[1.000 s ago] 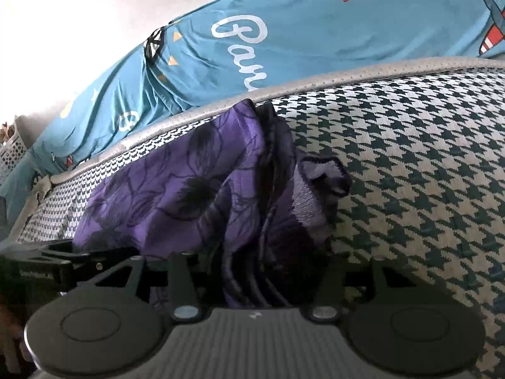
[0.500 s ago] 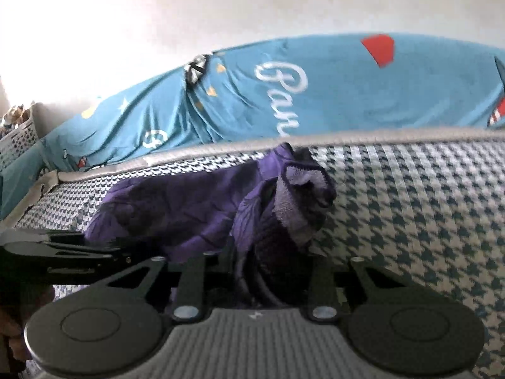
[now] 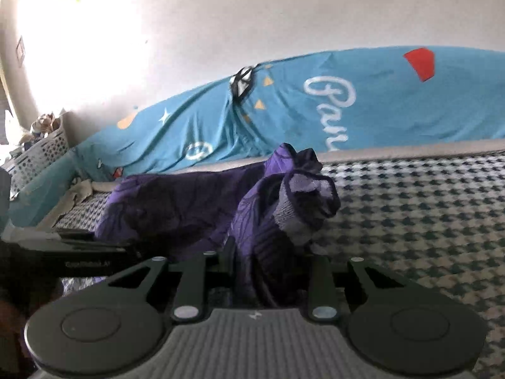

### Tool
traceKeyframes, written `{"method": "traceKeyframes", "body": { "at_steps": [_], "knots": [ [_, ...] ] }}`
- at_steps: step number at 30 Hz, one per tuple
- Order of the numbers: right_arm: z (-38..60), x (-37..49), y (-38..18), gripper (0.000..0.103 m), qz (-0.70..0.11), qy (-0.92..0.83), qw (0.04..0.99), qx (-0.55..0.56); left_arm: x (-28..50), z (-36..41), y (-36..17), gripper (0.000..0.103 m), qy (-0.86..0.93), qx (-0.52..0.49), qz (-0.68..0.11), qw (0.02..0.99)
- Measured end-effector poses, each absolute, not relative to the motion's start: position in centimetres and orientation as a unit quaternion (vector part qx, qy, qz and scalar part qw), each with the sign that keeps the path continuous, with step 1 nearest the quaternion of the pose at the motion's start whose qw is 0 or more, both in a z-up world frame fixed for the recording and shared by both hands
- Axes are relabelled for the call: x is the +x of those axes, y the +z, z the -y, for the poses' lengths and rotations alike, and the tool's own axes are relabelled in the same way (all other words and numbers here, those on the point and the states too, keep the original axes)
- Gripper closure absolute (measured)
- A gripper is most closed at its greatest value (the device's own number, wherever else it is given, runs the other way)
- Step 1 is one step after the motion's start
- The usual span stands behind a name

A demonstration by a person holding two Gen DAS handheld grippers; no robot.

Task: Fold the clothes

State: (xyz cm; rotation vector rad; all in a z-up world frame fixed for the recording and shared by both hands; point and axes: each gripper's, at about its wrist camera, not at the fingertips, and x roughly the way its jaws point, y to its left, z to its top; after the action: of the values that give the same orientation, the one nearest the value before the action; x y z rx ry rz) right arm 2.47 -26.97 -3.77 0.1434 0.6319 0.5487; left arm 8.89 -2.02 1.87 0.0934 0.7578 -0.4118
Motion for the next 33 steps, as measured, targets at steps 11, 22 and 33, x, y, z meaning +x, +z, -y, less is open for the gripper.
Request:
{"method": "traceKeyframes", "body": {
  "at_steps": [11, 22, 33],
  "knots": [
    [25.5, 3.7, -6.5, 0.067, -0.344, 0.27, 0.896, 0.082, 10.6, -1.7, 0.1, 0.044, -0.189, 0.015, -0.41, 0.892],
    [26.1, 4.9, -8.2, 0.044, -0.39, 0.248, 0.882, 0.098, 11.2, -2.7, -1.7, 0.014, -0.18, -0.018, -0.421, 0.889],
    [26.4, 5.9, -9.3, 0.04, -0.403, 0.255, 0.869, 0.131, 12.0, -3.8, -2.2, 0.009, -0.185, -0.063, -0.439, 0.877]
  ]
}}
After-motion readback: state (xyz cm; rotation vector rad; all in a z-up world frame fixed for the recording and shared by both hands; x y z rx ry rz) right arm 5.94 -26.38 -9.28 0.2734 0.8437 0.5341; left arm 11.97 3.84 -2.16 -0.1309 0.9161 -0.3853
